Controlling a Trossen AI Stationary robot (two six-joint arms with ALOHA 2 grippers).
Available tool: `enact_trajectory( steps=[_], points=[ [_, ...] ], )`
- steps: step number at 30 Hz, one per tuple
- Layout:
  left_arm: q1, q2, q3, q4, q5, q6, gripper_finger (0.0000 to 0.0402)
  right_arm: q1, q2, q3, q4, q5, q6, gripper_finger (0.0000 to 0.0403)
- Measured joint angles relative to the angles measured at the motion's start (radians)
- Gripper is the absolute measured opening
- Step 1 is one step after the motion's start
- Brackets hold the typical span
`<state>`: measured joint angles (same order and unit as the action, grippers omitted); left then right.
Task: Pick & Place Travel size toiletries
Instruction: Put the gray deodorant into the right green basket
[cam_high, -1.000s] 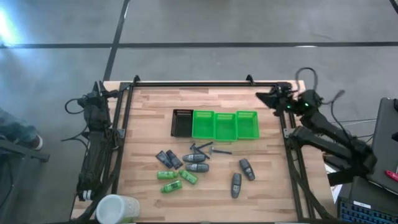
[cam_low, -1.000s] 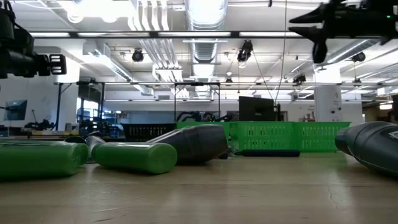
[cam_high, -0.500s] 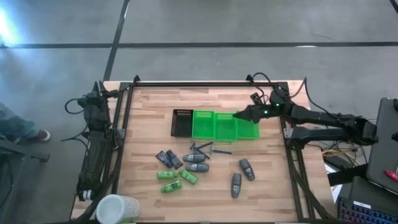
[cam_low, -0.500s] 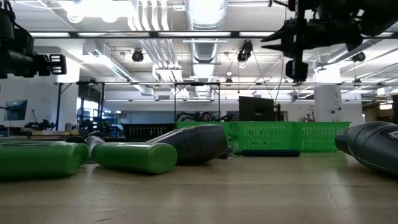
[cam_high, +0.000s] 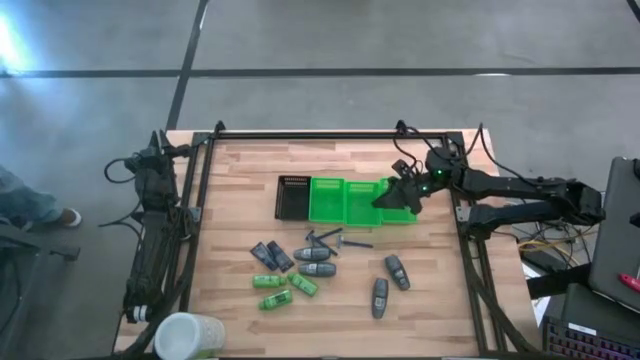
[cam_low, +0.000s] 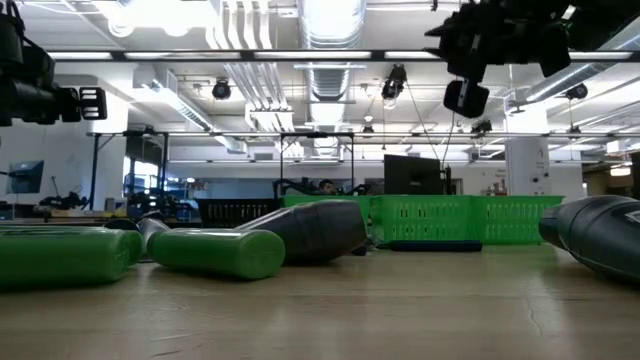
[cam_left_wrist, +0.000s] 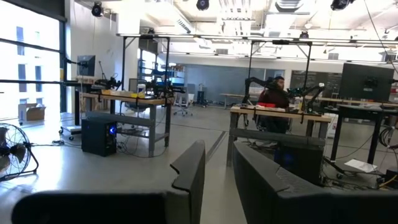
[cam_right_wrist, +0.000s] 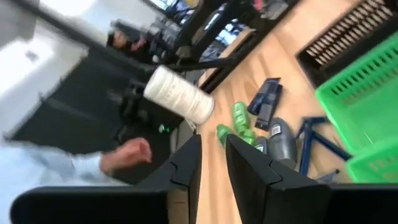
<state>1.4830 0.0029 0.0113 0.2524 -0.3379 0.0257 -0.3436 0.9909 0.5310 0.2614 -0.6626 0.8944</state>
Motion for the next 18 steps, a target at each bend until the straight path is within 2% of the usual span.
enact_trajectory(
  steps=[3, 7, 10, 14, 18],
  points=[
    [0.0, 0.0, 0.0, 0.0, 0.0, 0.0, 0.0088, 0.018, 0.0, 0.0, 0.014, -0.005, 0.102, 0.0078],
    [0.0, 0.0, 0.0, 0.0, 0.0, 0.0, 0.0087, 0.104, 0.002, 0.0, 0.071, -0.005, 0.104, 0.0087],
    [0.0, 0.0, 0.0, 0.0, 0.0, 0.0, 0.0087, 0.14, 0.021, 0.008, 0.016, 0.03, 0.182, 0.0094],
    [0.0, 0.0, 0.0, 0.0, 0.0, 0.0, 0.0087, 0.175, 0.054, 0.044, -0.356, 0.076, 0.222, 0.0123],
    [0.0, 0.0, 0.0, 0.0, 0.0, 0.0, 0.0087, 0.248, 0.095, 0.125, -0.715, 0.137, 0.191, 0.0178]
  ],
)
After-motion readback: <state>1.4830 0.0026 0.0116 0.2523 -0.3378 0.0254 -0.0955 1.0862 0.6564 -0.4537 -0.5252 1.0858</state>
